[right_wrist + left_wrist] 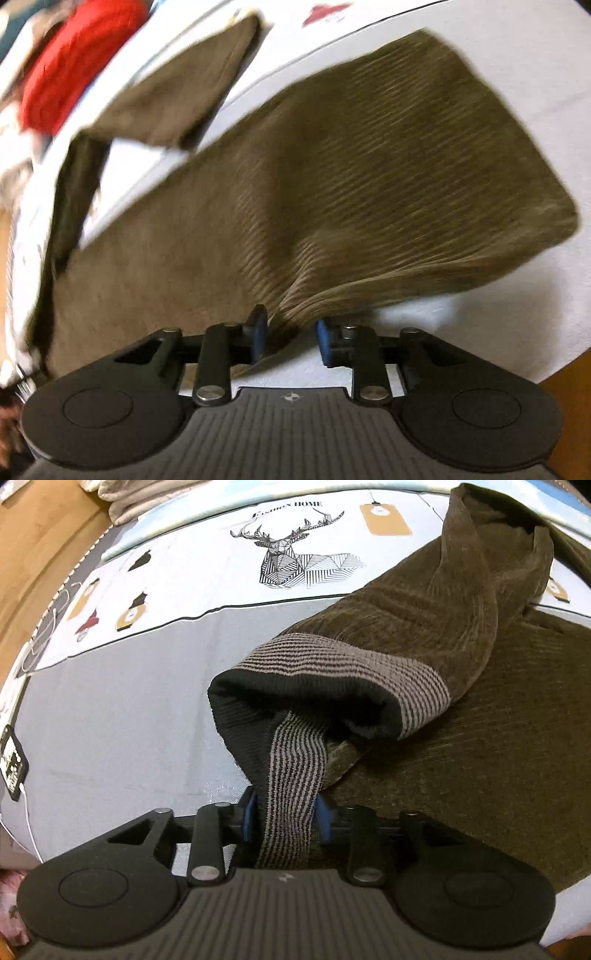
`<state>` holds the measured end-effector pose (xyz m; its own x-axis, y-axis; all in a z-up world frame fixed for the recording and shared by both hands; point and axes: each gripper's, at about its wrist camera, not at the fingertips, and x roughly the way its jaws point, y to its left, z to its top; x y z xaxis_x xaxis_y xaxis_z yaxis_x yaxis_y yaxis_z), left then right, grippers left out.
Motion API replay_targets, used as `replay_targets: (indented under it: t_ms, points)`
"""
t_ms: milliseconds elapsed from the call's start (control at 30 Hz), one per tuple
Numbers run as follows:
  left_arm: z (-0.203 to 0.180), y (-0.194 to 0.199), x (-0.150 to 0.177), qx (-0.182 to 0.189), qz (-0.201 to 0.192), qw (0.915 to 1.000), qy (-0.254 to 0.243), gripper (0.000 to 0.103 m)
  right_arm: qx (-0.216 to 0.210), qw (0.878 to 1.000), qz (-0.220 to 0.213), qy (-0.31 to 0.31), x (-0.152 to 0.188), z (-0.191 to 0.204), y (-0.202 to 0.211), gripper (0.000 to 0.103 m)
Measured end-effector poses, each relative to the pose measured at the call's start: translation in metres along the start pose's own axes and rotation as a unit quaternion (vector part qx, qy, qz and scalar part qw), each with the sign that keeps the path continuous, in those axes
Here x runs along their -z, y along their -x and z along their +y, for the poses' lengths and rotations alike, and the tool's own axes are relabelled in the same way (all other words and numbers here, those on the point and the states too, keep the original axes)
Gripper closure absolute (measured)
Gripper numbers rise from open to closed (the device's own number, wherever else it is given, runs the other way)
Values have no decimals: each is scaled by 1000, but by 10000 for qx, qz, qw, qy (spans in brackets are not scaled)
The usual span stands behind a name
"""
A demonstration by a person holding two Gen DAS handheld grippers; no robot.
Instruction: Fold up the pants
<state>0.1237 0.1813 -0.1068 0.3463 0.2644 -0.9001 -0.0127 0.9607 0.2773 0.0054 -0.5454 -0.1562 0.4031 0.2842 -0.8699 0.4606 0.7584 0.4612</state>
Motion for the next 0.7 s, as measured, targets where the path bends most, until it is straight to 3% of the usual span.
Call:
replay_targets:
  t_ms: [100,167,300,467,533,567,700]
  points:
    - [1,4,2,65,51,9999,129,44,373,9948,-513,-801,-10,-42,21,69]
    - [0,-2,0,169,127,9995,249,36,844,9828,-907,-1367,-15,-69,32,64]
    - [-2,-11,-1,202,293,9989,307,30,1061,9625,-1220,-2180,-19,-106,35,63]
    - [0,-22,-3,231,370,9984,367,29,1178,9555,-1368,-2335,-28,-109,21,60]
    - [2,-25,-3,257,377,9981,415,29,1474,9559,-1454,-2081,-28,-101,17,69]
    - [2,-25,-2,248,370,9981,428,32,1639,9562,-1468,-1929,-28,-97,17,89]
    - [5,-23,2,66,273,9991,323,60,1660,9517,-1727,-1918,-21,-94,32,96]
